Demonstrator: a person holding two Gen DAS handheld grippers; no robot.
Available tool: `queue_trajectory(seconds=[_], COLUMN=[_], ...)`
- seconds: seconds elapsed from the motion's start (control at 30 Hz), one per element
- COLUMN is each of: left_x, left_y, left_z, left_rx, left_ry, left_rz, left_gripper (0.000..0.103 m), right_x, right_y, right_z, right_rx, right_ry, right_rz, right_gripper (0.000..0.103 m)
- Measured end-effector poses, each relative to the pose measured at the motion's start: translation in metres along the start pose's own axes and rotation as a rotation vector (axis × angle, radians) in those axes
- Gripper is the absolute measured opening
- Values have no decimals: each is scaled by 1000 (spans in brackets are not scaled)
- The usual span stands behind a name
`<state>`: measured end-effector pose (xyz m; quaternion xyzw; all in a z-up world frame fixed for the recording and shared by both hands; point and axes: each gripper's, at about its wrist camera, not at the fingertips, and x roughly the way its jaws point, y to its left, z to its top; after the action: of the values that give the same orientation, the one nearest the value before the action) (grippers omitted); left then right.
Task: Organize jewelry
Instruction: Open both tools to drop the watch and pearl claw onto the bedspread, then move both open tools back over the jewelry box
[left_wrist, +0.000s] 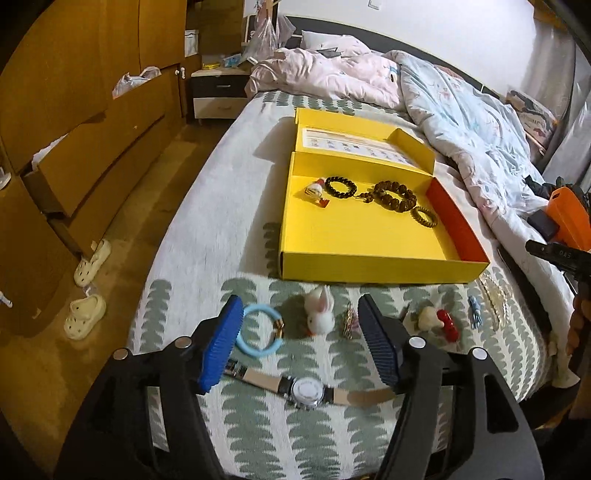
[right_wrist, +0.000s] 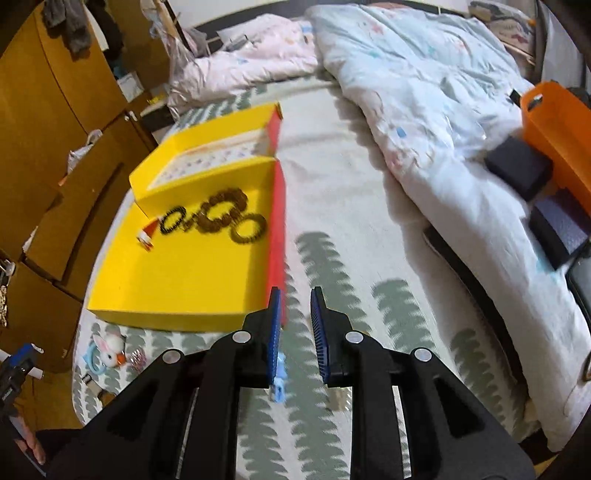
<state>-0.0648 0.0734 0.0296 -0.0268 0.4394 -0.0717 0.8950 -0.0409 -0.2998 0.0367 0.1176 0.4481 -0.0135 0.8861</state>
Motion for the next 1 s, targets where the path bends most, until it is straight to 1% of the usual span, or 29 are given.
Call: queue_trajectory(seconds=[0.03,0.07,0.17,0.23,0.33,0.4,0.47,0.6,0.67,0.73,0.83,1.0], left_x=[3,6,18,28,43,52,60,76,89,108,134,172], left_y=[-3,-6,-15,-20,-27,-29,-32,-37,-38,-37,-36,-38], left_z=[4,9,21,28,38,43,50,70,84,100,114,126], left_rx=[6,13,31,38,44,34,26,16,4,-15,-42,-41], left_ry=[4,5,5,18,34,54,59,65,78,108,160,240], left_rz=[-5,-8,0,-15,-20,-44,-51,-60,-58,-66,-72,-78], left_gripper=[66,69,71,71,73,74,78,80,80,80,80,80], right_x=[2,4,18,26,36,42,49,64,73,84,100,127], right_y=[3,4,12,20,32,38,45,58,64,74,88,100], right_z=[2,3,7,10,14,16,18,23,27,34,47,63], right_rx=[0,-1,6,-8,-29,-36,-48,-63,-65,-73,-92,-114], right_ry=[-9,-5,25,39,43,51,48,49,55,67,87,121], right_rz=[16,24,100,90,117,120,141,178,181,180,187,177], right_gripper=[23,24,25,25,26,26,26,27,27,27,27,27])
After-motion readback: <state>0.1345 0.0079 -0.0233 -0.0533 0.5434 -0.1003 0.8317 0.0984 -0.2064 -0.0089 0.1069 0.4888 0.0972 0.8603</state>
